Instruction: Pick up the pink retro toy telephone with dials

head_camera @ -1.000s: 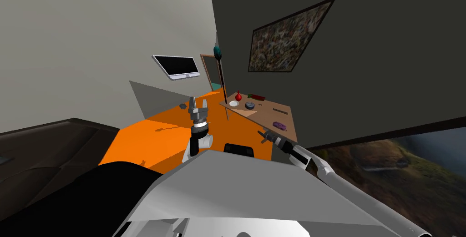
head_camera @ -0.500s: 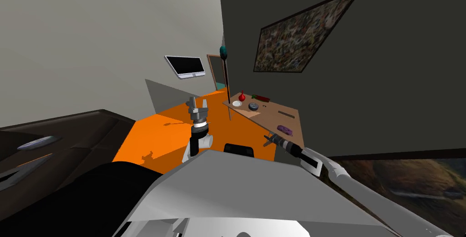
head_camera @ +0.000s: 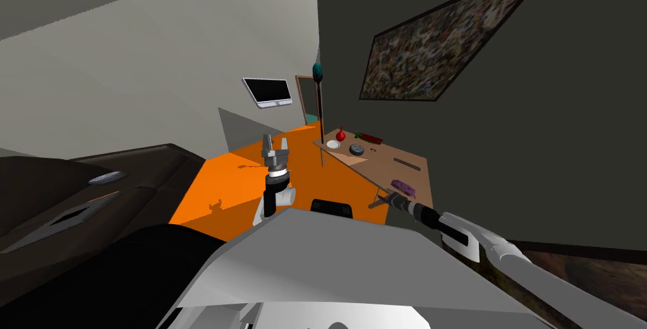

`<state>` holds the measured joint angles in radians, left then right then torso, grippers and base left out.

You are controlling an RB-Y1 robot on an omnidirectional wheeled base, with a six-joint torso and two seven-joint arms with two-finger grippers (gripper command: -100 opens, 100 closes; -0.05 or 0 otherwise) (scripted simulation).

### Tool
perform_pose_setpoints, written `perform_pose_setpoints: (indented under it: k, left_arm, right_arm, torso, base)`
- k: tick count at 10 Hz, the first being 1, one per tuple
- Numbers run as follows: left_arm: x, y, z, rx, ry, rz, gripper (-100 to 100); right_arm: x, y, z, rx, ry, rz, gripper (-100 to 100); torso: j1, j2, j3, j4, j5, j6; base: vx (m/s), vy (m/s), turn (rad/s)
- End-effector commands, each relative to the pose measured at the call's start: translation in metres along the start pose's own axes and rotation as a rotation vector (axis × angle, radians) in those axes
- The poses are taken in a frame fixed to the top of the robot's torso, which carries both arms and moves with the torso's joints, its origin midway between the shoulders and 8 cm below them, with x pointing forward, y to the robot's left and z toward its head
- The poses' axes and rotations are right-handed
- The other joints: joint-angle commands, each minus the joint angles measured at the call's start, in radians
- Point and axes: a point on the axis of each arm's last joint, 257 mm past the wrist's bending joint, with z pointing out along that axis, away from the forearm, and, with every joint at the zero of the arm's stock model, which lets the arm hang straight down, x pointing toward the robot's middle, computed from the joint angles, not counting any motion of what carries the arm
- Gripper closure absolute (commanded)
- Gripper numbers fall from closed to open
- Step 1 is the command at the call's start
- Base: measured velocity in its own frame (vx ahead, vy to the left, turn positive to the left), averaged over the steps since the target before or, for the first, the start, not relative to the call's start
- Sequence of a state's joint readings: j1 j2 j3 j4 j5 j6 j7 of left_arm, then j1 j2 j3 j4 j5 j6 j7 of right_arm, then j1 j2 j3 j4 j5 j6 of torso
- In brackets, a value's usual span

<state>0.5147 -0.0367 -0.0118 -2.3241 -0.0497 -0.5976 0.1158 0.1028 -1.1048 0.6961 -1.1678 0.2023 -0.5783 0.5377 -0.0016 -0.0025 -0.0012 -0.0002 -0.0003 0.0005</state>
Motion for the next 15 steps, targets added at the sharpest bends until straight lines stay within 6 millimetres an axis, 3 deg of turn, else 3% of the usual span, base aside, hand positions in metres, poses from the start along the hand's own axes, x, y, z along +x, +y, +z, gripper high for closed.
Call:
perform_pose_setpoints:
  k: [1,2,3,4,6,7,8,10,12,14,15]
  left_arm:
    - [0.000,0.000,0.000,0.000,0.000,0.000,0]
    - [0.000,0.000,0.000,0.000,0.000,0.000,0]
    - [0.000,0.000,0.000,0.000,0.000,0.000,0]
    - [0.000,0.000,0.000,0.000,0.000,0.000,0]
    - [0.000,0.000,0.000,0.000,0.000,0.000,0]
    - [0.000,0.000,0.000,0.000,0.000,0.000,0]
    - [0.000,0.000,0.000,0.000,0.000,0.000,0]
    - [0.000,0.000,0.000,0.000,0.000,0.000,0]
    - [0.000,0.000,0.000,0.000,0.000,0.000,0]
    - [0.000,0.000,0.000,0.000,0.000,0.000,0]
    - [0.000,0.000,0.000,0.000,0.000,0.000,0]
  right_arm:
    - [0.019,-0.014,-0.011,0.024,0.043,-0.020,-100]
    - [0.022,-0.018,-0.013,0.033,0.051,-0.019,-100]
    - [0.042,-0.033,-0.033,0.049,0.114,-0.060,-100]
    - [0.049,-0.041,-0.039,0.067,0.130,-0.058,-100]
    - [0.090,-0.071,-0.086,0.104,0.262,-0.122,-100]
    - [0.096,-0.079,-0.093,0.124,0.279,-0.120,-100]
    - [0.118,-0.093,-0.120,0.145,0.350,-0.143,-100]
    - [0.116,-0.091,-0.119,0.141,0.346,-0.143,-100]
    - [0.154,-0.107,-0.168,0.161,0.471,-0.173,-100]
    - [0.156,-0.110,-0.172,0.170,0.479,-0.172,-100]
    - [0.172,-0.112,-0.193,0.172,0.532,-0.180,-100]
  torso:
    - [0.000,0.000,0.000,0.000,0.000,0.000]
    - [0.000,0.000,0.000,0.000,0.000,0.001]
    - [0.000,0.000,0.000,0.000,0.000,0.001]
    - [-0.001,-0.001,0.000,0.000,0.000,0.000]
    - [-0.001,-0.001,-0.001,0.000,0.000,0.001]
    - [-0.003,-0.004,-0.002,-0.001,-0.001,0.000]
    - [-0.003,-0.003,-0.002,-0.001,-0.001,0.002]
    - [-0.002,-0.003,-0.002,-0.001,-0.001,0.001]
    - [-0.001,-0.001,-0.001,0.000,0.000,0.000]
    - [-0.004,-0.004,-0.002,-0.001,-0.001,0.002]
    - [-0.002,-0.002,-0.001,-0.001,-0.001,0.002]
  base:
    - [0.024,-0.020,0.151]
    - [0.017,-0.012,-0.022]
    - [0.033,-0.022,0.223]
    - [0.033,-0.031,0.149]
    - [0.063,-0.043,0.322]
    - [0.061,-0.062,0.101]
    - [0.065,-0.047,0.205]
    - [0.035,-0.032,0.022]
    - [0.050,-0.051,0.257]
    - [0.055,-0.068,0.044]
    - [0.041,-0.032,0.173]
